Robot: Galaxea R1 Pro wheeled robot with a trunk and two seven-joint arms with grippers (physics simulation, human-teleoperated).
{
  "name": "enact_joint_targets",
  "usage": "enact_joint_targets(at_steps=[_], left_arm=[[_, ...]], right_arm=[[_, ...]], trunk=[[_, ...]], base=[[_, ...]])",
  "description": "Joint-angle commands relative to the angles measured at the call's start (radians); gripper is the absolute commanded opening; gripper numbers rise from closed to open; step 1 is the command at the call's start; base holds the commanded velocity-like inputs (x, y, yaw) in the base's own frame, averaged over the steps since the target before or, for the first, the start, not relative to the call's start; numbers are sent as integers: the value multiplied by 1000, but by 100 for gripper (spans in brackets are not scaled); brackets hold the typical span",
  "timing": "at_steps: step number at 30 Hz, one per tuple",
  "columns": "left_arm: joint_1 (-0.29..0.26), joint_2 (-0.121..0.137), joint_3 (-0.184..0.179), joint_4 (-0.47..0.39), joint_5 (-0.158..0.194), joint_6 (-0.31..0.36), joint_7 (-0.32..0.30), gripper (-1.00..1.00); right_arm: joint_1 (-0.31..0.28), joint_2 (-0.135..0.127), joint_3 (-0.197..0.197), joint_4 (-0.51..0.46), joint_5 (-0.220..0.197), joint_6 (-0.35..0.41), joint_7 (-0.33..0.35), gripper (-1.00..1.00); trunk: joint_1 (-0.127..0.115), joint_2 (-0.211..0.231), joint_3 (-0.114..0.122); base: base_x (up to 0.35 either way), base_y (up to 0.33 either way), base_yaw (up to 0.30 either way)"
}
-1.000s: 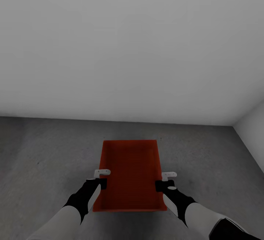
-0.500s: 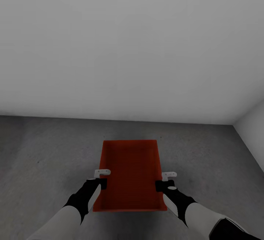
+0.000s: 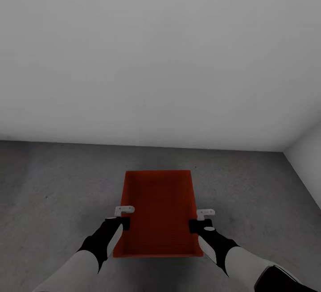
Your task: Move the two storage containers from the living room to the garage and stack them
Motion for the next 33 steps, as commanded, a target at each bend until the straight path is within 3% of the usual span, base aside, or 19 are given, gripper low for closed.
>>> enact_joint_targets(at_steps=[1,33], left_arm=[[0,7,0,14,-14,10,9,-100],[0,7,0,14,-15,10,9,-100]], right_arm=[[-2,-22,-33,-3,16,-4,-31,-100],[-2,-23,-33,-3,16,-4,-31,-100]], trunk=[[0,-1,-1],[0,-1,-1]], base=[[0,0,0],[0,0,0]])
